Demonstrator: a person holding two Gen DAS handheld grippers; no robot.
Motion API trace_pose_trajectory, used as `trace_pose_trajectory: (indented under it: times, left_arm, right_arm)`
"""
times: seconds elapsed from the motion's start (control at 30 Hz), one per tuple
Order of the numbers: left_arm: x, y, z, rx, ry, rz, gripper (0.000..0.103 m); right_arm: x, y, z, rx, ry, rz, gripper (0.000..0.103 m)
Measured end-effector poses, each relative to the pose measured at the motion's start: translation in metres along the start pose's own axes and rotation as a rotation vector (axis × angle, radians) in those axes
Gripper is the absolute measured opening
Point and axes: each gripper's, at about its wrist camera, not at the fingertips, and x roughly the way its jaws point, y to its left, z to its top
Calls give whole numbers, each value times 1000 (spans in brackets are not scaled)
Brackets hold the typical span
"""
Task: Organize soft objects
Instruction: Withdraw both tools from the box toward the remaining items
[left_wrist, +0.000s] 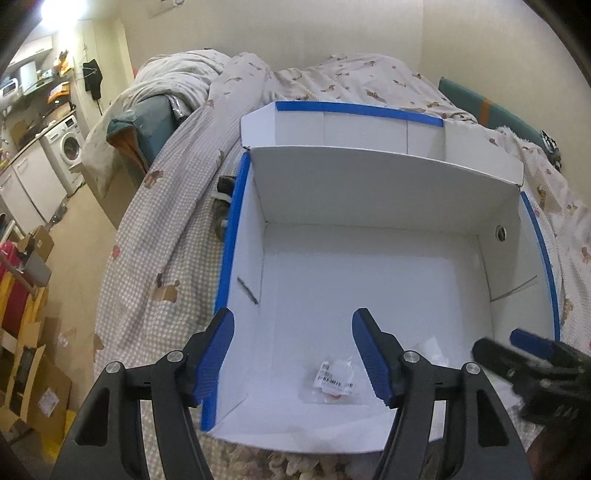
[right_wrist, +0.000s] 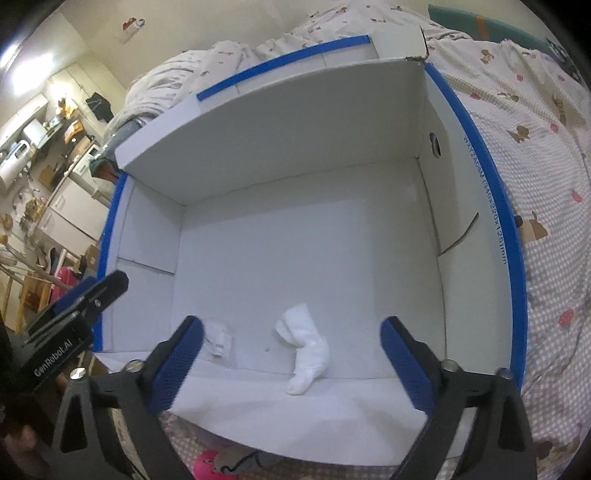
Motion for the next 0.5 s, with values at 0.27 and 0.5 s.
trace_pose_trajectory:
  times: [0.27, 0.5]
  left_arm:
    - [-24, 10, -3, -12, -52, -34, 64]
    - [-39, 31, -15, -77, -64, 1, 64]
  right_arm:
    - [-31, 10, -6, -55, -147, -59, 103]
    - [-51, 20, -18, -133, -192, -70, 103]
